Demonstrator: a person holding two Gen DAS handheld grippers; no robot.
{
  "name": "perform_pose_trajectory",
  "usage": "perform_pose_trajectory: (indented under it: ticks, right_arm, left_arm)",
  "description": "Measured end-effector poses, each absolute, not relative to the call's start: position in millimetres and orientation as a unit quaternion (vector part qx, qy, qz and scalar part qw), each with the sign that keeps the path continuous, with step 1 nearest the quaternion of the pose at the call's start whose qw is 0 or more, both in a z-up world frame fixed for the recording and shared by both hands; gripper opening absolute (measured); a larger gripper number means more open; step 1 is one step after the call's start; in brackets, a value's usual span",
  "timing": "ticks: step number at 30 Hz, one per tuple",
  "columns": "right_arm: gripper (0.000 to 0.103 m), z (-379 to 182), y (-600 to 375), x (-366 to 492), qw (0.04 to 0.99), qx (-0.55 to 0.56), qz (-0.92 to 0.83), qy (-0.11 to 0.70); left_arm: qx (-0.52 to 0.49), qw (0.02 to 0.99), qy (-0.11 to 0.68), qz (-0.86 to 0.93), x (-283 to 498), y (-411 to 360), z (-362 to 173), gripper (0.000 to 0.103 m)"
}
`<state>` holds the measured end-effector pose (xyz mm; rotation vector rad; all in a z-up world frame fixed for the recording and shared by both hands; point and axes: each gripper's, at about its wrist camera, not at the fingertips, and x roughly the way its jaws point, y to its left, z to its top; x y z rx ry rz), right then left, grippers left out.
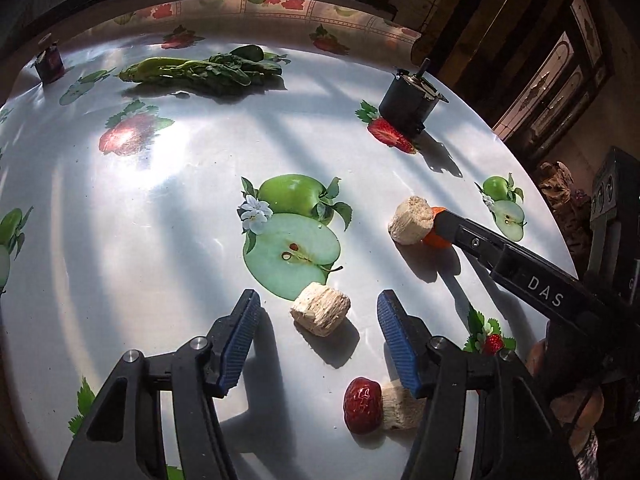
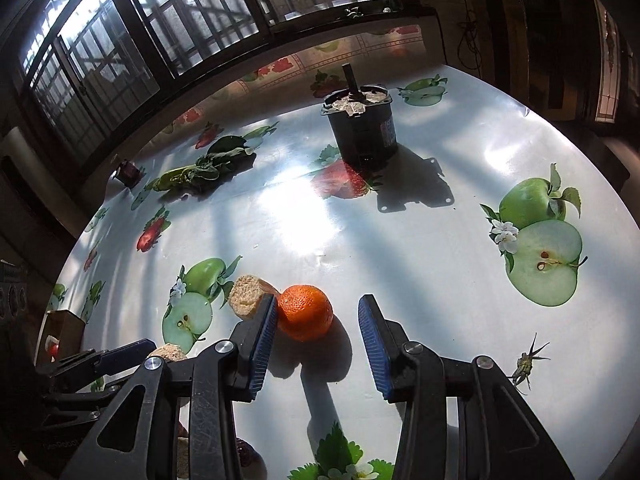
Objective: Organize fruits
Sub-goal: 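Grasp the white fibrous yam chunk with the left tool while the right tool grasps another mandarin orange, then carry the yam chunk and orange into the box and open both tools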
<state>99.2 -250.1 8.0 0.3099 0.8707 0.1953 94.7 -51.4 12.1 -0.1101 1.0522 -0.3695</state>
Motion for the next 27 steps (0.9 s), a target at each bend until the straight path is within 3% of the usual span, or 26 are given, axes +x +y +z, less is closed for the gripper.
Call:
perform_pose_trajectory:
  ticks: [1, 2, 5, 8, 22, 27]
  right_arm:
    - [0.044, 7.1, -249.1, 100.0, 0.889, 0.151, 0.096, 0.421]
    - [0.044, 6.6, -247.9, 100.6, 0.889, 0.152, 0.097, 0.422]
    - [0.042, 6.5, -240.7, 99.9, 0.891, 0.135, 0.101, 0.421]
    - [0.03, 7.2, -232.7, 97.6, 0.892, 0.12, 0.107, 0.421]
    - [0.029, 12.1, -232.8, 77.9, 0.9, 0.11, 0.078, 0.414]
    - [0.029, 37.4, -215.5, 47.2, 0.903, 0.113, 0.109, 0.4]
  left_arm:
    - [-0.049, 0.848, 0.498, -0.174, 93.5, -51.1, 11.8, 0.036]
    - [-0.048, 0.847, 0.499, -0.178, 92.2, -50.8, 11.1, 0.031]
    - [-0.051, 0.847, 0.498, -0.178, 89.7, -47.0, 11.7, 0.03]
    - [-0.058, 0.848, 0.499, -0.168, 86.9, -39.5, 13.2, 0.03]
    - [-0.1, 0.885, 0.437, -0.127, 3.9, 39.2, 61.8, 0.03]
    - [-0.118, 0.896, 0.413, -0.108, -35.0, 84.5, 77.8, 0.031]
